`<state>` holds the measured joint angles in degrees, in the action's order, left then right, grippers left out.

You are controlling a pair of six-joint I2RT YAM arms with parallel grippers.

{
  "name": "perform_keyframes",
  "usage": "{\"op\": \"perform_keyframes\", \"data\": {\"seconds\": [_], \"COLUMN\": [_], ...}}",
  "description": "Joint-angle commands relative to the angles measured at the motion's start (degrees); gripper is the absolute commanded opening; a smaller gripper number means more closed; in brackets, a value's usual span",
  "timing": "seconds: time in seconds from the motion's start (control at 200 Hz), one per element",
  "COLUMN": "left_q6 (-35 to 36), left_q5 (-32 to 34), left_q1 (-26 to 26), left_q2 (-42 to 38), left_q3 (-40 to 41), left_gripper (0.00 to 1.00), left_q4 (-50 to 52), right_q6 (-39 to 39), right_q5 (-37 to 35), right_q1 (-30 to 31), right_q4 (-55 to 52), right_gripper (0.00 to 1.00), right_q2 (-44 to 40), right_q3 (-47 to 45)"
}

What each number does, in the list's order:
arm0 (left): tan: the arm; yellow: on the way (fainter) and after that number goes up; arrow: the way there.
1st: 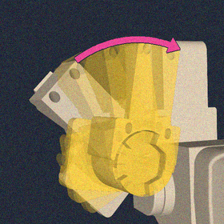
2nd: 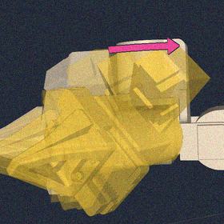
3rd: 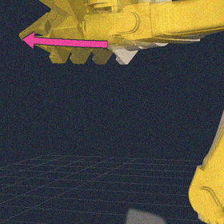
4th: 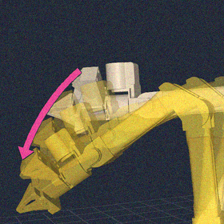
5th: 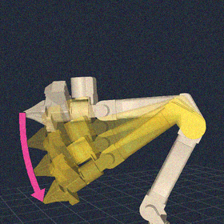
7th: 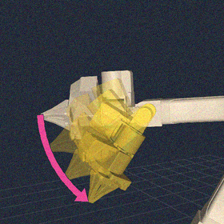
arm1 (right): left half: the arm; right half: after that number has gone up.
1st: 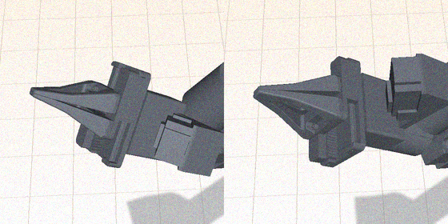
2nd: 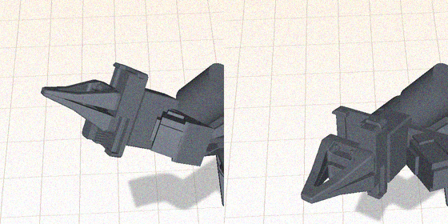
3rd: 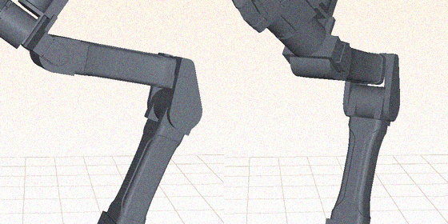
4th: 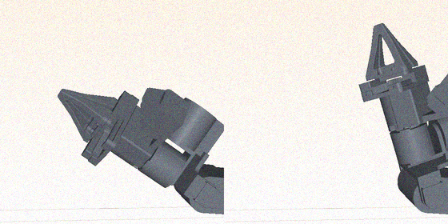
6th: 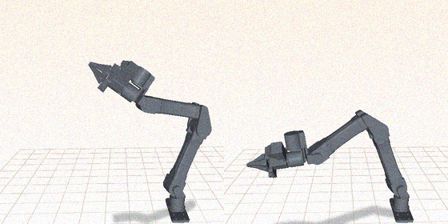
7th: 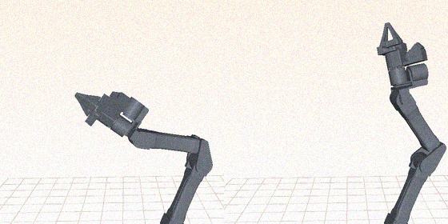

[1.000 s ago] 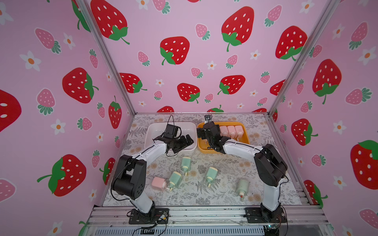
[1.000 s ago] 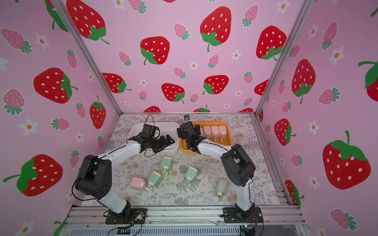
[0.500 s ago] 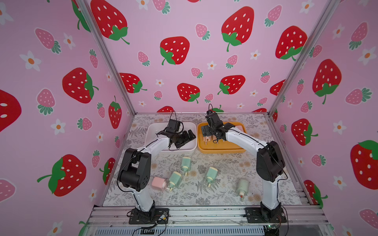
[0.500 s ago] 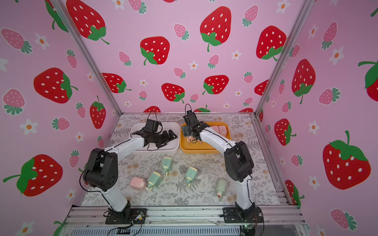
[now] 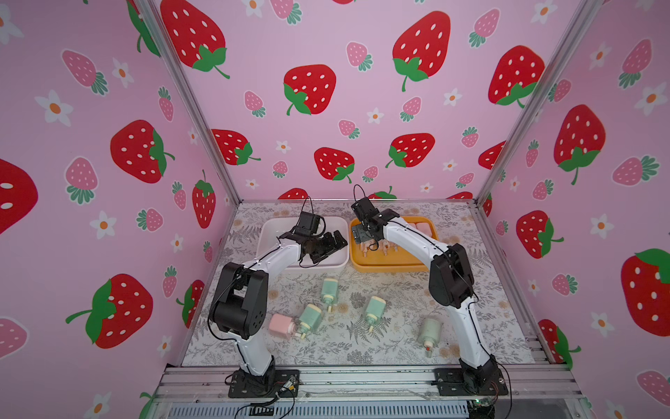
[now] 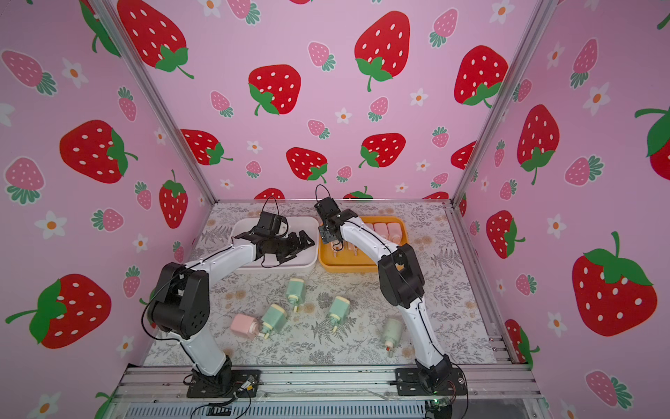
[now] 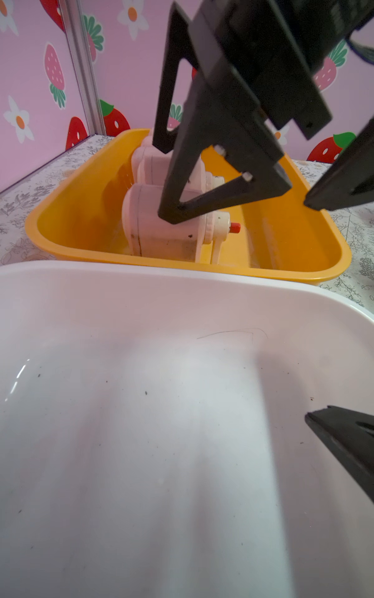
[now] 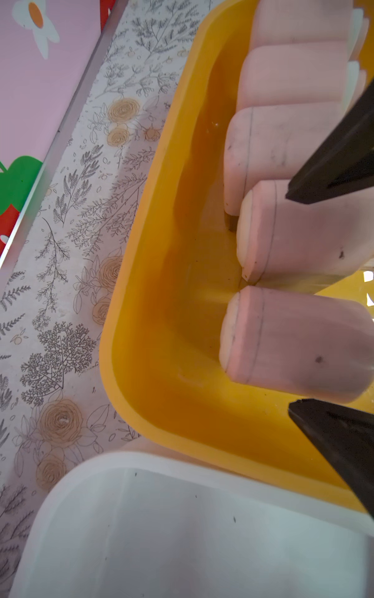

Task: Place the pencil sharpeners by color into the storage box
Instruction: Place the pencil sharpener in the storage box.

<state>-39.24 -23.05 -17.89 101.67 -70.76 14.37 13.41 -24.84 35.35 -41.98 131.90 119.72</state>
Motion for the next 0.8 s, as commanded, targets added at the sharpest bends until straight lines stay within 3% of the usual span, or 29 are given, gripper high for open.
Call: {"op": "perform_keyframes", "data": {"seconds": [0.0, 0.3, 0.56, 0.795], "left_q6": [0.30, 0.31, 0.22, 0.35], "left_q5": [-0.15, -0.82, -0.80, -0.77], "left_q1": [-0.21, -0.21, -0.19, -0.19], "left_q2": [-0.16, 0.89, 0.73, 0.47], "left_q3": [-0.34, -0.96, -0.76, -0.52], "left_gripper": [1.00, 1.00, 1.00, 1.00], "left_q4": [0.40, 0.48, 0.58, 0.92], "right_q6": [-1.84, -4.25, -6.75, -5.71], "right_q5": [-4.32, -6.69, -11.22, -10.70], "right_q1": [0.66, 0.76, 0.76, 0.77], "right_q4": [-5.97, -10.86, -12.38, -11.94], "right_gripper": [1.00, 1.00, 1.00, 1.00], "right_q2": [2.79, 7.22, 8.90, 8.88], "right_q3": [3.80, 10.03, 10.53, 11.21]}}
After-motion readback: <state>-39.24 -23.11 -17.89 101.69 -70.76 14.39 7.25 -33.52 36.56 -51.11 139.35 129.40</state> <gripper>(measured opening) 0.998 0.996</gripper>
